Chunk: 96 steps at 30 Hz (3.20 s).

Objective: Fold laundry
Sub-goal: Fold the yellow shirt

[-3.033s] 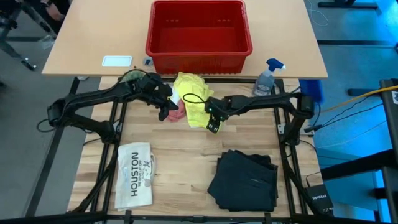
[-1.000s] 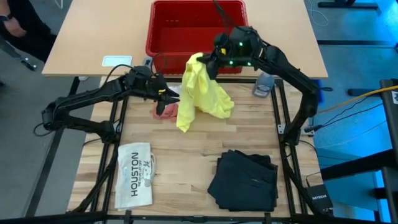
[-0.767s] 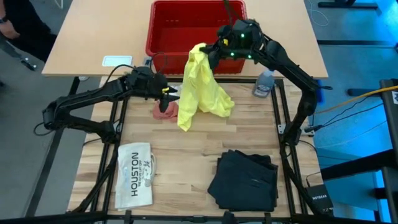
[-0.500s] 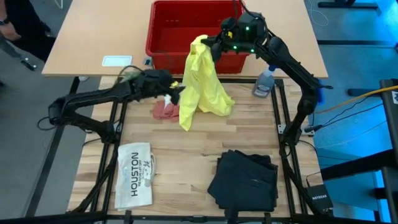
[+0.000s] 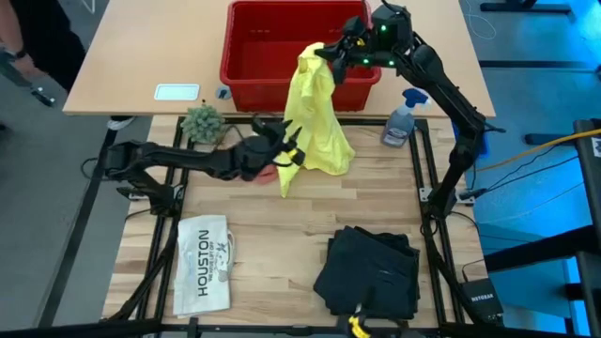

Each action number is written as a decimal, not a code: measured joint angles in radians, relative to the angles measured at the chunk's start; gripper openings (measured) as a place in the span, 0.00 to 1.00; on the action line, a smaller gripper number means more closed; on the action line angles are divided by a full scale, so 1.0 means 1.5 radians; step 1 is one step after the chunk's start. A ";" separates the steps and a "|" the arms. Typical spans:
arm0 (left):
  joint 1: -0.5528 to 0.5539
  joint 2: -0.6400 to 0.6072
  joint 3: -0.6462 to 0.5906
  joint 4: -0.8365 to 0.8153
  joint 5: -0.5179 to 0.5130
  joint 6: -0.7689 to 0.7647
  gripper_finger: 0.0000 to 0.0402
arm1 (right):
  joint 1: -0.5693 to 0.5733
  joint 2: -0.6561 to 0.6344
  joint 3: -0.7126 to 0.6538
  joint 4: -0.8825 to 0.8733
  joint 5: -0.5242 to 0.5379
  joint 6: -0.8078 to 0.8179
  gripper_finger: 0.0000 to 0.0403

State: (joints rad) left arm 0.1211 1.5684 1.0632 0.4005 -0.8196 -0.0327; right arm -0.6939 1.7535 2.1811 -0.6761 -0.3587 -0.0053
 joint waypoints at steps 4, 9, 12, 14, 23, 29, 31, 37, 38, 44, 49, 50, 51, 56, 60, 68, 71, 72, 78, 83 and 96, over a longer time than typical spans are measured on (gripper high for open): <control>-0.004 0.071 0.048 0.002 -0.023 -0.037 0.38 | -0.019 0.000 0.000 0.011 -0.001 -0.019 0.00; 0.000 0.126 0.112 0.001 -0.062 0.009 0.38 | -0.041 0.000 0.000 0.020 -0.030 -0.019 0.00; 0.010 0.132 0.134 0.006 -0.062 0.059 0.39 | -0.041 0.000 0.000 0.013 -0.060 -0.016 0.00; 0.016 0.133 0.135 0.002 -0.063 0.065 0.39 | -0.031 0.000 0.000 0.007 -0.103 0.002 0.00; -0.019 0.110 0.135 -0.016 -0.019 0.062 0.39 | 0.047 0.000 0.000 -0.007 -0.053 0.006 0.00; -0.043 0.092 0.135 -0.070 -0.011 0.058 0.39 | 0.063 0.000 0.000 -0.007 -0.027 0.000 0.00; -0.046 0.092 0.134 -0.074 -0.036 0.062 0.39 | 0.066 0.000 0.000 -0.010 -0.029 0.003 0.00; -0.045 0.093 0.134 -0.116 -0.160 0.079 0.39 | 0.075 0.000 0.000 -0.023 -0.031 0.004 0.00; -0.044 0.093 0.134 -0.110 -0.161 0.079 0.39 | 0.076 0.000 0.000 -0.023 -0.034 0.004 0.00; -0.037 0.092 0.134 -0.087 -0.159 0.063 0.39 | 0.074 0.000 0.000 -0.025 -0.034 0.002 0.00; -0.036 0.092 0.134 -0.067 -0.118 0.017 0.39 | 0.075 0.000 0.000 -0.020 -0.034 0.001 0.00; -0.037 0.092 0.134 -0.068 -0.114 0.007 0.39 | 0.075 0.000 0.000 -0.020 -0.034 0.001 0.00; -0.036 0.092 0.134 -0.067 -0.113 0.004 0.39 | 0.075 0.000 0.000 -0.019 -0.034 0.001 0.00; -0.020 0.092 0.134 -0.098 -0.115 -0.002 0.39 | 0.075 0.000 0.000 -0.017 -0.034 0.001 0.00; 0.006 0.092 0.134 -0.135 -0.131 -0.049 0.39 | 0.075 0.000 0.000 -0.018 -0.047 0.005 0.00; 0.059 0.092 0.134 -0.163 0.022 -0.122 0.12 | 0.075 0.000 0.000 -0.034 -0.070 0.014 0.00; 0.065 0.082 0.134 -0.223 0.052 -0.156 0.02 | 0.073 -0.001 0.000 -0.060 -0.069 -0.007 0.00; 0.065 0.074 0.134 -0.242 0.054 -0.168 0.02 | 0.069 -0.001 0.000 -0.070 -0.067 -0.018 0.00; 0.053 -0.010 0.134 -0.304 0.037 -0.153 0.00 | 0.050 -0.011 -0.001 -0.130 -0.047 -0.073 0.00; 0.035 -0.129 0.134 -0.396 0.020 -0.134 0.00 | 0.027 -0.017 -0.001 -0.181 -0.052 -0.115 0.00; -0.045 -0.418 0.236 -0.508 0.093 -0.053 0.00 | -0.004 -0.058 0.073 -0.246 -0.251 -0.136 0.00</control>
State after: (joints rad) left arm 0.0541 0.9419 1.4165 -0.3618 -0.6798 -0.1121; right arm -0.6999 1.6661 2.2903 -1.0449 -0.7353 -0.2100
